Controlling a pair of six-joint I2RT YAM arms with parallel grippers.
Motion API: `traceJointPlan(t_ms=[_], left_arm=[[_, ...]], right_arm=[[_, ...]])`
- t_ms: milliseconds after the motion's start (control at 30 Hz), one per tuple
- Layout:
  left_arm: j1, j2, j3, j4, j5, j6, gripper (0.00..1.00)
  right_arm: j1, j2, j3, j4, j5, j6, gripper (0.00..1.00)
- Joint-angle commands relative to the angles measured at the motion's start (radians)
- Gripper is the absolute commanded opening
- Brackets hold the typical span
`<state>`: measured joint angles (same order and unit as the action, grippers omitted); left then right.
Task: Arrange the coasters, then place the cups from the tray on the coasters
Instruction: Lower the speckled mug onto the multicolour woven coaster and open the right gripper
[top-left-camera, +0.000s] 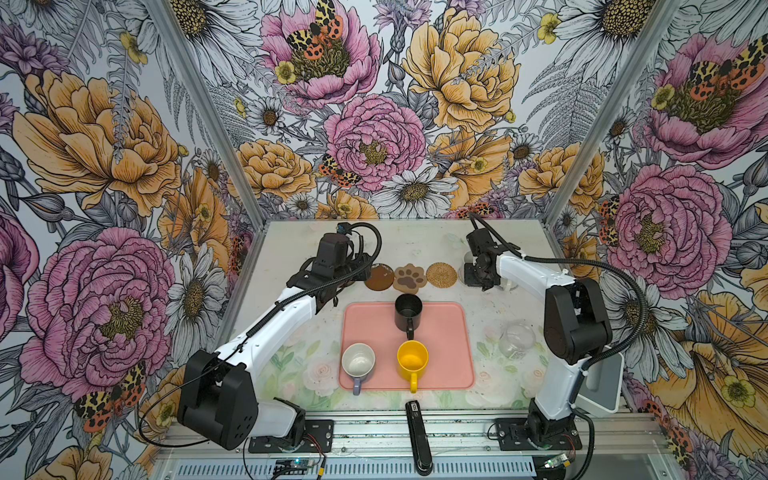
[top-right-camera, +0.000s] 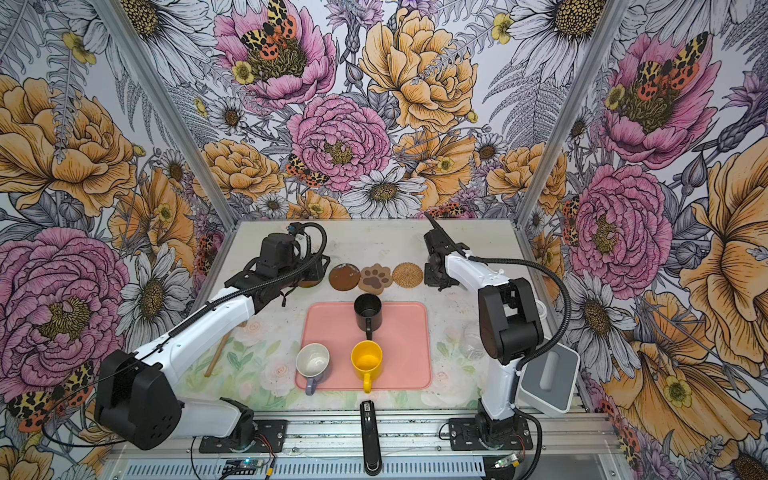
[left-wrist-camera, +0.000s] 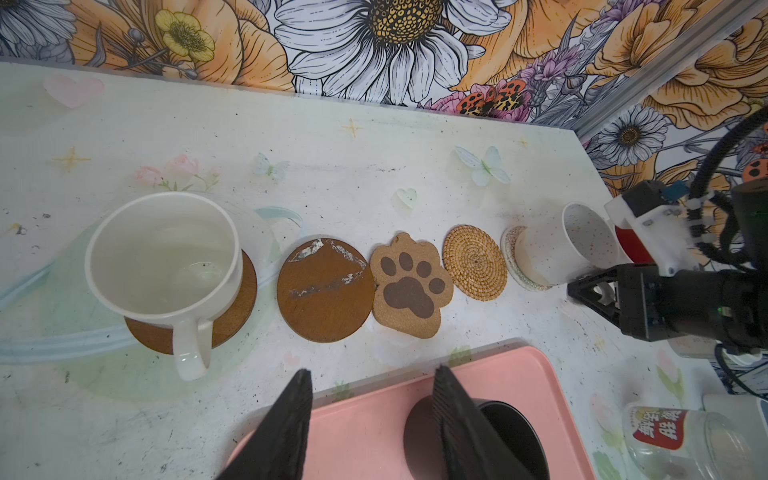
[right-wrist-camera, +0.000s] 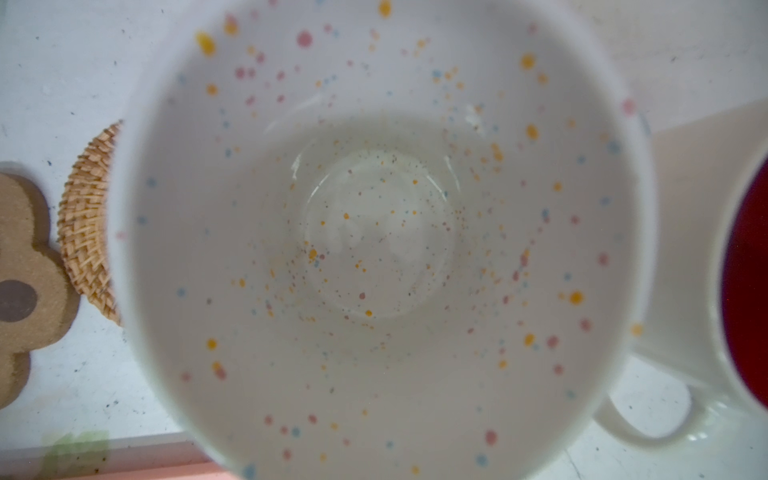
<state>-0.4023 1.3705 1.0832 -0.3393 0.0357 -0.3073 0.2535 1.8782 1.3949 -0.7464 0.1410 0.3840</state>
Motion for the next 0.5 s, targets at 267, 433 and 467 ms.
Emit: traceJointPlan(t_ms=[267,433,467], left_arm=[[0.009,-0.035,-0.017,0.014,0.01,-0.009,0.49],[0.008,-0.037,-0.019,0.014,0.009,-0.009,0.49],[0.009,-0.039,-0.021,0.014,0.009,-0.01,0.5]], right_arm=[[-0.008,-0.02,-0.007,0.068,0.005,0.018,0.3],[-0.007,-0.034,-0.016,0.068,0.001,0.023,0.38],[-0.007,-0.037,-0.019,0.069,0.002,0.025,0.4]])
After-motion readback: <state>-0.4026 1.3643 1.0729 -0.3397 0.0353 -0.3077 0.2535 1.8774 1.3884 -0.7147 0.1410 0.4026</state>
